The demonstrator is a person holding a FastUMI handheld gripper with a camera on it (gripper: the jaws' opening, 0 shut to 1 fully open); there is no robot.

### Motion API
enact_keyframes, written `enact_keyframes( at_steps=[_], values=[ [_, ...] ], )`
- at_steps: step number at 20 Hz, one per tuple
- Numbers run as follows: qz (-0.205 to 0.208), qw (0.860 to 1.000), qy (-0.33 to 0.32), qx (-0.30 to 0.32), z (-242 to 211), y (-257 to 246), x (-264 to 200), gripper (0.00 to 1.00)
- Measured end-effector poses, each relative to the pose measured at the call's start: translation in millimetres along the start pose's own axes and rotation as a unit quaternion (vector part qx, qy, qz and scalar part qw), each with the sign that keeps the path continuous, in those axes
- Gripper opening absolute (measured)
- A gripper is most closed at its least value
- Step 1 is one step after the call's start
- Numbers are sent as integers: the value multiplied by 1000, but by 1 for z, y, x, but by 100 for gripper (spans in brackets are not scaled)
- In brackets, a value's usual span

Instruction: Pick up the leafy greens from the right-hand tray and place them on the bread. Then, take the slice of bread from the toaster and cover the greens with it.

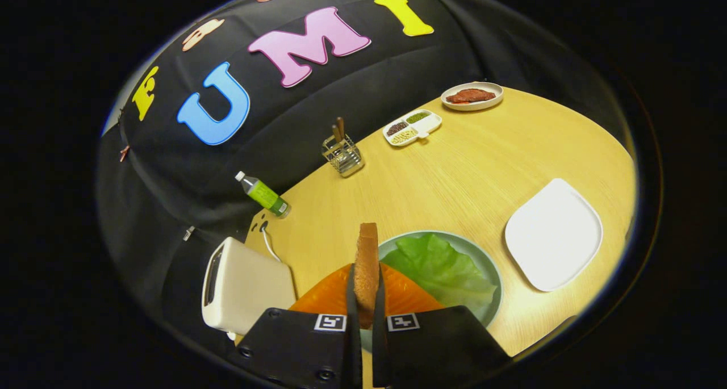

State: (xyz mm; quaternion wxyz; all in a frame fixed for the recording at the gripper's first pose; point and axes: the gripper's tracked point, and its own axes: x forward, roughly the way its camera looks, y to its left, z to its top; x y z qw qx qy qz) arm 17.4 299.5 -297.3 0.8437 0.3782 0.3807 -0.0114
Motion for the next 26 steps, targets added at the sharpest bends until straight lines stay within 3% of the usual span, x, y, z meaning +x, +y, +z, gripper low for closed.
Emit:
enact_keyframes(
  at_steps=[5,10,13,14,17,22,23,26],
  values=[
    [-49,998,22,-45,-14,-42,9,11],
    [-75,994,27,-75,-23,-51,8,18],
    [-86,993,30,-79,-26,-53,8,32],
    [-93,992,30,-81,-26,-56,8,33],
    [-117,989,40,-81,-29,-73,5,63],
    [-110,989,35,-88,-26,-68,3,83],
    [-107,989,35,-92,-26,-65,2,92],
    [-103,989,33,-102,-24,-64,-1,99]
  ],
)
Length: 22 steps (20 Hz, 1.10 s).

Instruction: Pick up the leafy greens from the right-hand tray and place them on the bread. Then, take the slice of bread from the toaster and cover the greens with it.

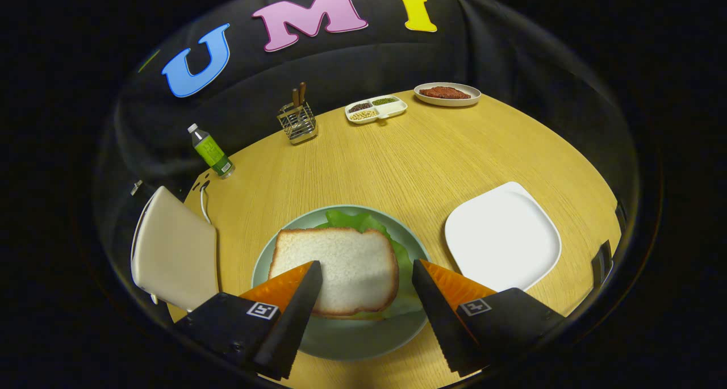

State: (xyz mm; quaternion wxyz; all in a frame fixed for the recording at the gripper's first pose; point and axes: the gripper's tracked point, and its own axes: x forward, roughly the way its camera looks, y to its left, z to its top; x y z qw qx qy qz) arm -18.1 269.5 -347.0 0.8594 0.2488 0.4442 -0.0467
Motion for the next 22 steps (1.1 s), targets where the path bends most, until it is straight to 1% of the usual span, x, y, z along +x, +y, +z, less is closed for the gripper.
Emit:
enact_keyframes(
  at_steps=[5,12,17,19,22],
  values=[
    [21,1000,-17,-4,24,2,-18,99],
    [60,996,-58,-28,85,4,-65,99],
    [79,985,-125,-94,143,2,-113,99],
    [84,978,-143,-123,159,0,-129,99],
    [94,971,-154,-158,170,-4,-151,99]
  ],
)
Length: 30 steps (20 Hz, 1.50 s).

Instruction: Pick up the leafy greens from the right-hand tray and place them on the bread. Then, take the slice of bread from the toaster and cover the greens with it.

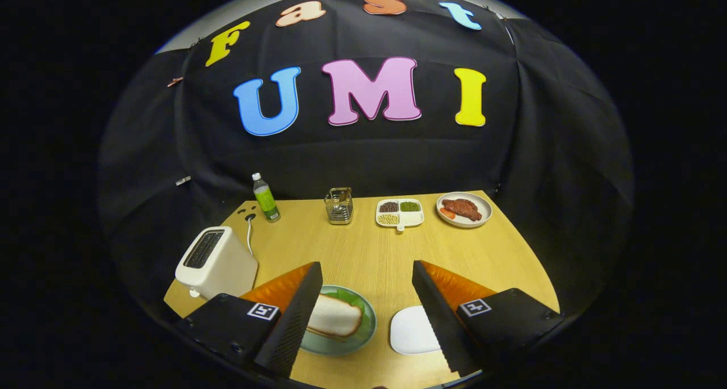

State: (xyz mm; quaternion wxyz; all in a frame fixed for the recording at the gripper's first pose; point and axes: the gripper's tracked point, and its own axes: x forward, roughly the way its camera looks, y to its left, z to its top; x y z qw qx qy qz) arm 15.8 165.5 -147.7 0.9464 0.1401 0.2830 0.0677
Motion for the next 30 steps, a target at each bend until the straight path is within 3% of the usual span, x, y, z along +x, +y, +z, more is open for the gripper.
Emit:
enact_keyframes(
  at_steps=[12,30],
  values=[
    [28,991,-74,-104,52,-24,-57,99],
    [18,991,-97,-86,58,-54,-73,98]
  ],
)
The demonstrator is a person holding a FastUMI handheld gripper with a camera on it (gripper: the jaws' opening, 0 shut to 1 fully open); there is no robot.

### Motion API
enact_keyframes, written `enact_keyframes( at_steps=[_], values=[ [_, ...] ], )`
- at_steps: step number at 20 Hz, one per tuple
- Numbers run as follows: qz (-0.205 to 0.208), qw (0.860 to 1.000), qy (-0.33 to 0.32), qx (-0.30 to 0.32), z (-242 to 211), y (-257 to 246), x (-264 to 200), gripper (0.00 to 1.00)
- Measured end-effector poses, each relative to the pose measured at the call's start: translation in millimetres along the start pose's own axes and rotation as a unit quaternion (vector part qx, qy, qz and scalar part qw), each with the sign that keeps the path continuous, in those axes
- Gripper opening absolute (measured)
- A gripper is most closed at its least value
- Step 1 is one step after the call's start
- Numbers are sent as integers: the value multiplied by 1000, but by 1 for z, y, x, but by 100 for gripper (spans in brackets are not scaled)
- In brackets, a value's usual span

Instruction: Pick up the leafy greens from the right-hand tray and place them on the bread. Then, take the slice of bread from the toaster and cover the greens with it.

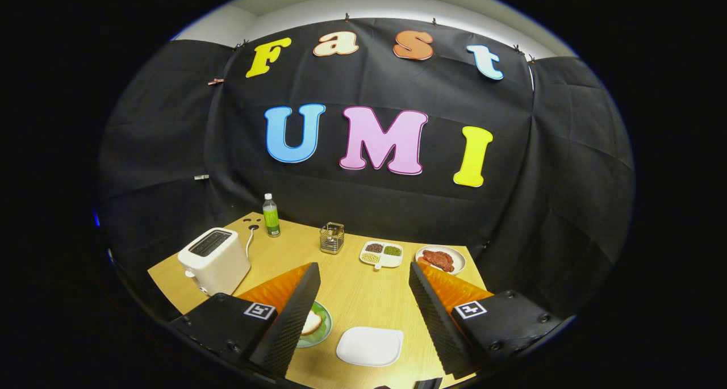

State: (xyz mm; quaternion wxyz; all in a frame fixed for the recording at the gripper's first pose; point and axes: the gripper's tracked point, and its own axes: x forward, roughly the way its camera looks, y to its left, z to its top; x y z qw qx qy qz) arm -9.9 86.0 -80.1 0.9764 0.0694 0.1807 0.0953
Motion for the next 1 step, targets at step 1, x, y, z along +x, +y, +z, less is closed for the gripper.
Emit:
enact_keyframes(
  at_steps=[1],
  values=[
    [-1,1000,-1,-1,1,-1,0,98]
  ],
)
